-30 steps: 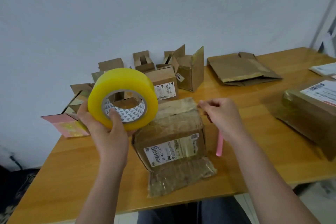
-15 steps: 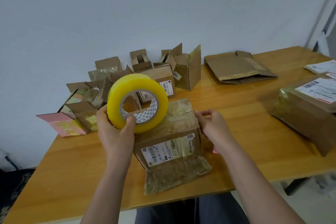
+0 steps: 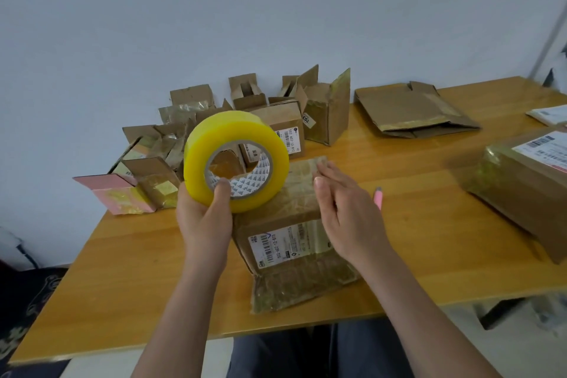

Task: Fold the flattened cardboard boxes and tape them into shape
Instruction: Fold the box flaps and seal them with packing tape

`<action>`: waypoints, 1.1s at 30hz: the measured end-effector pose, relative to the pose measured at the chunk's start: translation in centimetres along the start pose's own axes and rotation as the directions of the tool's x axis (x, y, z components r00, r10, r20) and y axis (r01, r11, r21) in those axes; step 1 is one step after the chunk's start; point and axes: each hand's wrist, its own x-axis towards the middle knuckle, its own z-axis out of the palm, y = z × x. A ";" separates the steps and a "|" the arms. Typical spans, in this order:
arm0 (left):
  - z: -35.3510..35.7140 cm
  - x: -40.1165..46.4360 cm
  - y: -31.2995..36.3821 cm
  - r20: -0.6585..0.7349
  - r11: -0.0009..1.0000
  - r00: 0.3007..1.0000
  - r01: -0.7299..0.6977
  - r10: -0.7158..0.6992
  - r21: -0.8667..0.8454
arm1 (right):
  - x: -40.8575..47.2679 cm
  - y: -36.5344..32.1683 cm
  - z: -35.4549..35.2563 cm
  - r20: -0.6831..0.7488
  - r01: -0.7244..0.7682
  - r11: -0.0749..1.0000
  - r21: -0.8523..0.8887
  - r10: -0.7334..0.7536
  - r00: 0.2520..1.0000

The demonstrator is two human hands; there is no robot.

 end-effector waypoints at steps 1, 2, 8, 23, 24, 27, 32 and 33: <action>-0.1 0.0 0.1 0.003 1.000 1.000 -0.016 0.016 -0.012 | 0.0 0.1 -0.2 0.005 0.008 1.000 -0.029 -0.008 1.000; -0.2 0.0 0.2 0.010 0.999 0.999 -0.036 0.036 -0.014 | 0.0 0.2 -0.4 0.010 0.016 0.999 -0.048 -0.016 1.000; -2.5 1.1 0.4 -0.021 0.991 0.993 -0.115 0.117 0.064 | -0.2 0.3 -0.7 0.070 0.037 0.981 -0.192 -0.024 0.997; -0.6 -0.8 -0.9 -0.101 0.969 0.968 0.216 -0.229 -0.121 | 0.0 -2.6 -0.7 0.223 0.087 0.912 -0.401 0.005 0.975; -0.6 -0.8 -0.8 -0.111 0.977 0.974 0.187 -0.199 -0.106 | 0.0 -2.8 -0.9 0.235 0.076 0.911 -0.405 0.024 0.972; -1.5 -0.5 -0.3 -0.094 0.953 0.971 0.195 -0.222 -0.230 | 0.0 -2.5 -1.6 0.217 0.083 0.917 -0.389 0.004 0.976; -4.0 -0.7 -1.2 -0.020 0.848 0.931 0.322 -0.364 -0.422 | 0.3 -1.8 -1.2 0.243 0.112 0.893 -0.437 -0.003 0.970; -4.2 -0.9 -1.4 -0.013 0.842 0.930 0.327 -0.367 -0.428 | 0.5 -2.3 -1.1 0.249 0.124 0.871 -0.475 -0.002 0.969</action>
